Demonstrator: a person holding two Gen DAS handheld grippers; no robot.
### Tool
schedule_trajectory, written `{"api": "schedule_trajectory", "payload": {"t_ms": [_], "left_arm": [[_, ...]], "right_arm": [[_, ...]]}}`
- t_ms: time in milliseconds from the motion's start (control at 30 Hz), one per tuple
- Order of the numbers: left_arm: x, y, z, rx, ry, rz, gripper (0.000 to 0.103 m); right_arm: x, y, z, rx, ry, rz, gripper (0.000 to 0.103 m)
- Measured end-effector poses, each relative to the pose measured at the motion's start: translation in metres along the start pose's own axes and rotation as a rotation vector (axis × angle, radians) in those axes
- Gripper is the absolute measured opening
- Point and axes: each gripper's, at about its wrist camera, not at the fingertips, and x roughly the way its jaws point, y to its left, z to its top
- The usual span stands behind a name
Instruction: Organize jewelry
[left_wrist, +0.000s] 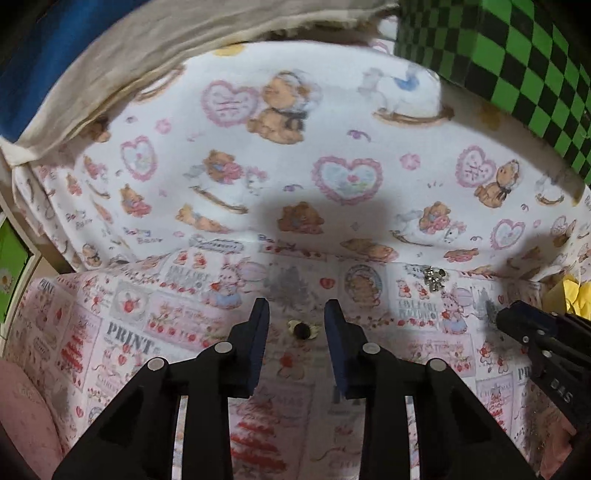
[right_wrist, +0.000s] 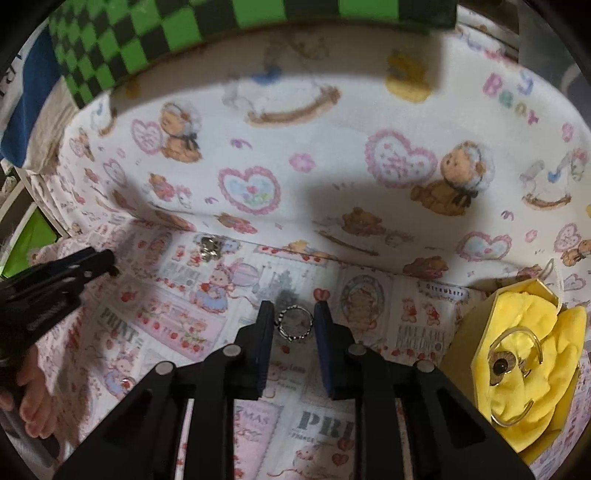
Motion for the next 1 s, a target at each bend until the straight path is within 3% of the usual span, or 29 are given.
{"api": "schedule_trajectory", "payload": {"t_ms": [100,233,400,600,833,1000], "left_arm": [[0.011,0.0,0.001,-0.015,0.041,0.025,0.022],[0.012,0.006,-0.004,-0.045,0.042,0.002,0.011],[-0.011,0.013,-0.012,-0.092,0.038,-0.057,0.01],[-0.074,-0.005,-0.019,-0.05,-0.056,-0.104,0.01],[-0.138,-0.056,-0.018,-0.017,-0.202,-0.174,0.01],[-0.16,-0.086,-0.019,-0.008,-0.249,-0.278,0.01]], "right_arm": [[-0.011,0.002,0.0,-0.019,-0.028,-0.018,0.021],[-0.023,0.006,0.003,-0.021,-0.058,-0.039,0.021],[-0.053,0.003,-0.001,-0.033,-0.088,-0.008,0.021],[-0.112,-0.023,-0.02,-0.021,-0.176,0.008,0.021],[-0.168,-0.077,-0.036,0.041,-0.309,0.042,0.021],[-0.199,-0.104,-0.043,0.053,-0.377,0.049,0.021]]}}
